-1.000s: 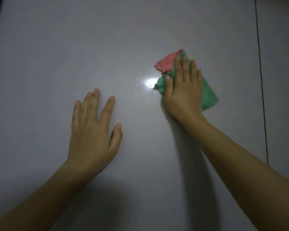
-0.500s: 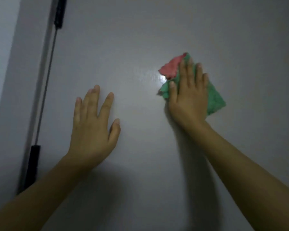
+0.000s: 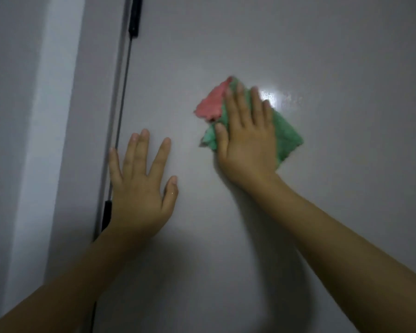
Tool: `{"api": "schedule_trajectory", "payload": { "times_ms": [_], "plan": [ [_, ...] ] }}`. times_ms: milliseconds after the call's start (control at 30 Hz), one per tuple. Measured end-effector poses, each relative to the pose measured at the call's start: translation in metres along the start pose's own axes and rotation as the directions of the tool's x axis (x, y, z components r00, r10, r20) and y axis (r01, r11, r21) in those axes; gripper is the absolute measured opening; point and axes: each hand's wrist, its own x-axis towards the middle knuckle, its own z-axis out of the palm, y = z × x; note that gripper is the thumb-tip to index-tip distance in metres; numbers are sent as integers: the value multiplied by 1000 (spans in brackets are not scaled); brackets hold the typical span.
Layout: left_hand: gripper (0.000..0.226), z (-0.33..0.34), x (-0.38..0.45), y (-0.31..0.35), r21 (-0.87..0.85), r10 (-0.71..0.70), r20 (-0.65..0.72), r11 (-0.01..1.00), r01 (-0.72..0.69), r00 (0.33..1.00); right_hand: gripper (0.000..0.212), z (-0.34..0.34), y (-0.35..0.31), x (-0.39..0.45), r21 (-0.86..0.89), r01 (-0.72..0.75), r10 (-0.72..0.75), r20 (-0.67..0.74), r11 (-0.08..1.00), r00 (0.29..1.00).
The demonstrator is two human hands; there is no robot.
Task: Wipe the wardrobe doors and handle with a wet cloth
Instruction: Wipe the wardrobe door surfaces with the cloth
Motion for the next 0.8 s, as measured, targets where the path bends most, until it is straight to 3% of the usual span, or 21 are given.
{"api": "schedule_trajectory", "payload": {
  "times_ms": [100, 167, 233, 300, 400, 500, 600, 667, 733, 800],
  "plan": [
    [63, -2, -7, -6, 42, 17, 9, 999, -18, 1000, 58, 5, -16, -39, 65, 361, -367, 119, 930, 923],
    [64, -10, -11, -11, 44, 33, 13, 998, -33, 999, 57, 0, -5, -48, 98, 506, -515, 141, 857, 846],
    [63, -15, -11, -16, 28, 3, -27, 1000, -3, 1000, 57, -2, 4, -39, 62, 518, -520, 167, 853, 837],
    [62, -17, -13, -24, -3, -50, -56, 999, 50, 997, 58, -2, -8, -19, 56, 391, -395, 154, 919, 906],
    [64, -11, -21, -35, -11, -19, -72, 1000, 18, 997, 59, 7, -47, 13, 12, 165, -165, 61, 986, 984],
    [65, -8, -25, -38, -47, -27, -109, 999, 22, 994, 58, 18, -83, 17, 44, 301, -304, 90, 953, 949],
    [66, -9, -25, -40, -65, -20, -137, 998, 11, 990, 57, 21, -77, -18, 133, 528, -544, 140, 839, 828],
    [67, -11, -30, -42, -39, -21, -115, 999, 16, 993, 57, 13, -54, -38, 162, 591, -612, 159, 790, 774],
    [69, -11, -35, -42, -17, -28, -81, 1000, 26, 996, 58, 5, -31, -39, 100, 591, -599, 172, 800, 782],
    [70, -11, -37, -43, 15, -35, -65, 999, 36, 997, 58, 4, -28, -30, 53, 495, -498, 139, 867, 856]
  ]
}}
